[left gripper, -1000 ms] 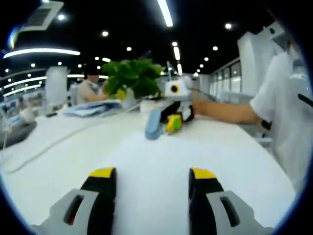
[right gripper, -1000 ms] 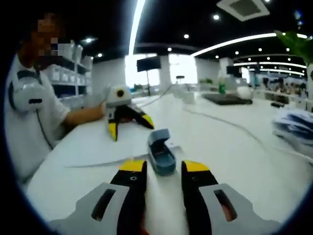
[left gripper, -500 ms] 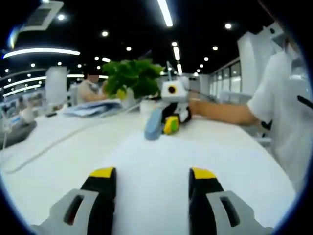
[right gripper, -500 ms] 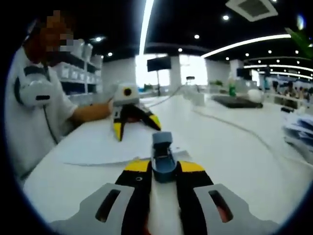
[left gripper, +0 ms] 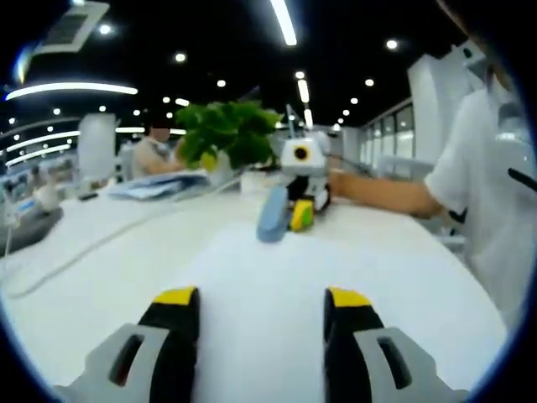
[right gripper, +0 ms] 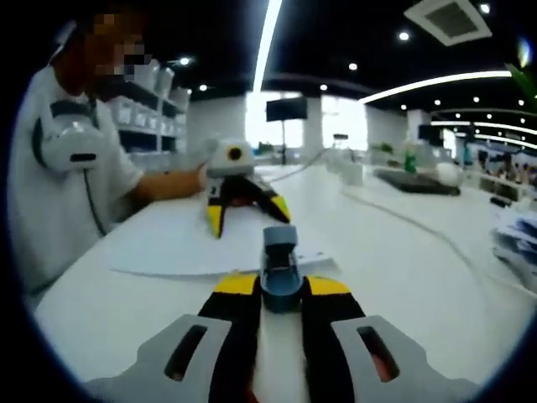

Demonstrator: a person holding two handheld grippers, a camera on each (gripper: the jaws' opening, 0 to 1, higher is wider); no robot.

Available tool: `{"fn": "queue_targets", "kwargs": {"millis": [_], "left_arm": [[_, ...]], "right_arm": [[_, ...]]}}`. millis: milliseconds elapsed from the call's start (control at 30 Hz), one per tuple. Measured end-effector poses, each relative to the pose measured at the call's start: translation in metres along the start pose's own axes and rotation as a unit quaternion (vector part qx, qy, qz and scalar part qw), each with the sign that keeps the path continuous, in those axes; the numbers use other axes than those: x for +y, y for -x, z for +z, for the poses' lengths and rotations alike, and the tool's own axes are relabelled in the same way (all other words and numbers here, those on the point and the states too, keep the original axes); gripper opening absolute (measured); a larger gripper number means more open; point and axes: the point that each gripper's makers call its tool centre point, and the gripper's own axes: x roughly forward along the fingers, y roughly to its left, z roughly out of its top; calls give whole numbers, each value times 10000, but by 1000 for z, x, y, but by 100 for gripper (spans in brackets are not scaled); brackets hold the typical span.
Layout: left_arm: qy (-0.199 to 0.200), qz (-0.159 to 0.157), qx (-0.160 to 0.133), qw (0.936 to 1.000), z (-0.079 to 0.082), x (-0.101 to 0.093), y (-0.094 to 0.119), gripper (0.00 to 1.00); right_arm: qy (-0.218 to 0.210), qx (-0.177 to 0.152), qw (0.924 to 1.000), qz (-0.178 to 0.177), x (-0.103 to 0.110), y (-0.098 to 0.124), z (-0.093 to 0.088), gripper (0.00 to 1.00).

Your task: Pick up the paper insert the paper into the punch align the paper edges press the punch to punch holes

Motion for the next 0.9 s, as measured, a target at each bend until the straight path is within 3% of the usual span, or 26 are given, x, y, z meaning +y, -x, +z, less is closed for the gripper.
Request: {"fn": "queue_targets", "kwargs": {"millis": [900], "left_arm": [[4,-1,2,10000,0,11,-1,60]], "right_arm": [[152,11,9998,90,5,0,-1,23]]}}
